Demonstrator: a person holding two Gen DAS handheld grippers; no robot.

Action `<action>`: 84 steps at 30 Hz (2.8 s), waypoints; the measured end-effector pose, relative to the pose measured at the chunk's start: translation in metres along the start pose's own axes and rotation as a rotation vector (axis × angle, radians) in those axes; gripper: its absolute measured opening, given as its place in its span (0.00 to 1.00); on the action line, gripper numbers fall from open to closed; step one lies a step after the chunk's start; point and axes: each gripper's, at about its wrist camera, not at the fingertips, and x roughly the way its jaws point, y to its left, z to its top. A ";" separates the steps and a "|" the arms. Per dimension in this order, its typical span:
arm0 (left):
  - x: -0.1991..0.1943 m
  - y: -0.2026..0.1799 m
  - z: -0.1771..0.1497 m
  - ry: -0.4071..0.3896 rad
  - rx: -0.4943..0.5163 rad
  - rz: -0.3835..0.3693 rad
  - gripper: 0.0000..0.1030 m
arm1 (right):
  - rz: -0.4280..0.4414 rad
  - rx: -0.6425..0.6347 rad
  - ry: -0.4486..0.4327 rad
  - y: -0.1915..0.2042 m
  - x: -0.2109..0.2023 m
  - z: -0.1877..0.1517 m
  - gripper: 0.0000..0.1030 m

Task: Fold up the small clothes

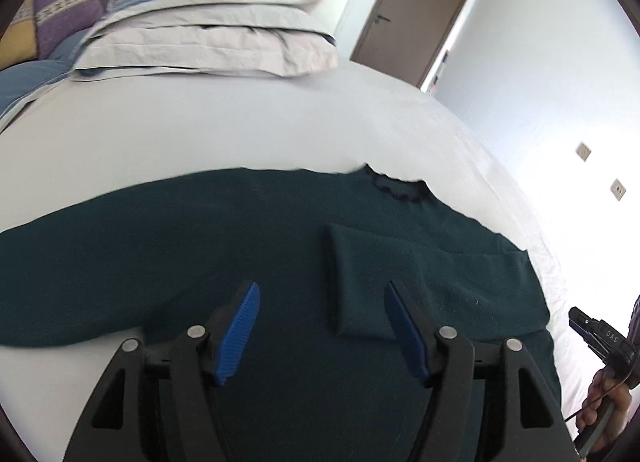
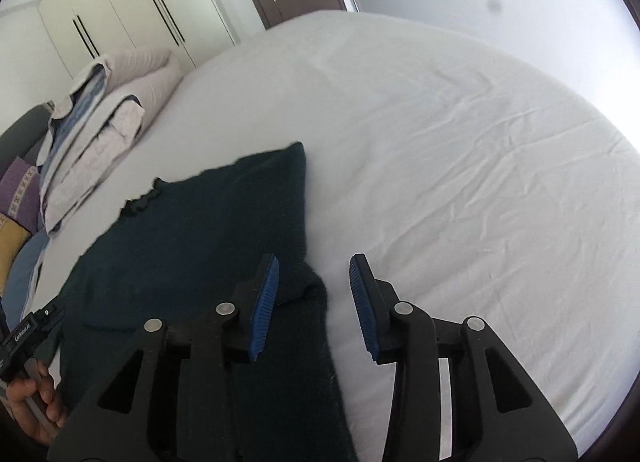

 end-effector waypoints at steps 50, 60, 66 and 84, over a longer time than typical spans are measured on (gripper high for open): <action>0.003 -0.086 0.039 -0.099 0.232 0.196 0.13 | 0.354 0.049 0.156 0.079 -0.020 -0.110 0.41; 0.043 -0.098 -0.012 0.079 0.232 0.178 0.79 | 0.354 0.036 0.187 0.070 -0.001 -0.094 0.43; -0.003 -0.059 -0.028 0.036 0.157 0.120 0.82 | 0.398 -0.047 0.223 0.141 0.036 -0.059 0.43; -0.065 0.045 -0.018 -0.046 -0.060 0.104 0.80 | 0.296 -0.216 0.430 0.264 0.158 -0.044 0.07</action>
